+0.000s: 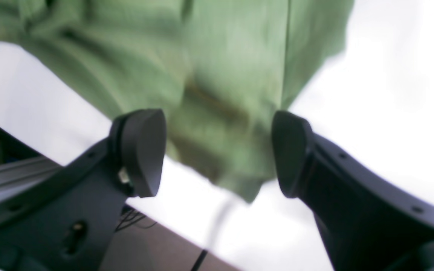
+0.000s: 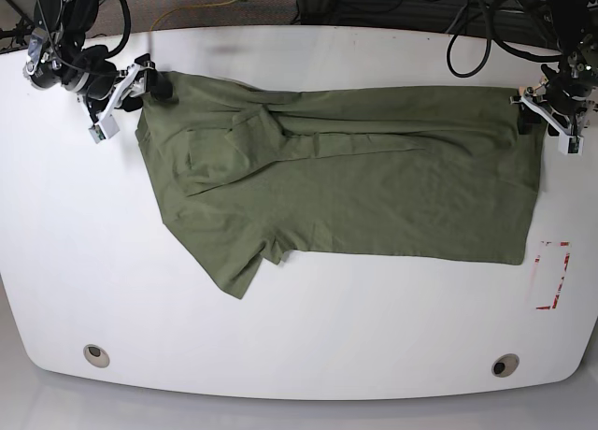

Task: Fold the T-shirt properly
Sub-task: 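Shift the right gripper along the edge and pull it taut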

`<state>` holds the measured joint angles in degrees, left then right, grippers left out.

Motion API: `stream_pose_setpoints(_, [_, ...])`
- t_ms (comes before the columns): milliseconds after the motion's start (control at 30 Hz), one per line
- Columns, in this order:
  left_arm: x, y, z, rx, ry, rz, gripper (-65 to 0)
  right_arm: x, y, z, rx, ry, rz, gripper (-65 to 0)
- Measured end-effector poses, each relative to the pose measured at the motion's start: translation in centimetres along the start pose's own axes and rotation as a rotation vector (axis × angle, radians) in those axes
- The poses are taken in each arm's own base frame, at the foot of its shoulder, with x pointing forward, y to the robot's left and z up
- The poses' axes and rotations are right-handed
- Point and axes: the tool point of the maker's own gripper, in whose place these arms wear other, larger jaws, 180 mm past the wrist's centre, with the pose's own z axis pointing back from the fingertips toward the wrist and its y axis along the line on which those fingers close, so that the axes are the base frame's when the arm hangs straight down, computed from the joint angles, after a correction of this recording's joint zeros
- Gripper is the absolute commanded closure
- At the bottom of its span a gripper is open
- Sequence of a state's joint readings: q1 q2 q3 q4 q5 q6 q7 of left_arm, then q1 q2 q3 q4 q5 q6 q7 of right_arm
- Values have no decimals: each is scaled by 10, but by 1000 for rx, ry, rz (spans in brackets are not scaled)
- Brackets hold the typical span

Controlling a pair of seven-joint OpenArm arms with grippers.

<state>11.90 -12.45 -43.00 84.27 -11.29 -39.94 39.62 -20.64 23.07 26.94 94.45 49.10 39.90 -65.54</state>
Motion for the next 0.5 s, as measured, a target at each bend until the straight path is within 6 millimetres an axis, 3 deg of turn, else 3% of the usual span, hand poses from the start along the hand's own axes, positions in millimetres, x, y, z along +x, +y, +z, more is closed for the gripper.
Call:
stream_pose_setpoints(100, [-3, -1, -5, -11, -31, 29, -364, -5, 1, 0, 2, 3, -8, -409])
stream_pose_setpoints(167, [-4, -1, -8, -19, -48, 48, -364, -8, 2, 0, 6, 3, -13, -365])
stream_pose_setpoints(367, [-4, 0, -12, -29, -71, 77, -350, -20, -7, -1, -51, 62, 11, -114])
stream_pose_setpoints(433, [-4, -3, -14, -37, -73, 74, -289, -22, -9, -4, -80, 70, 18, -46])
stream_pose_setpoints(500, [-4, -5, -15, -46, -72, 66, -178, -22, -9, -7, -91, 75, 25, -33])
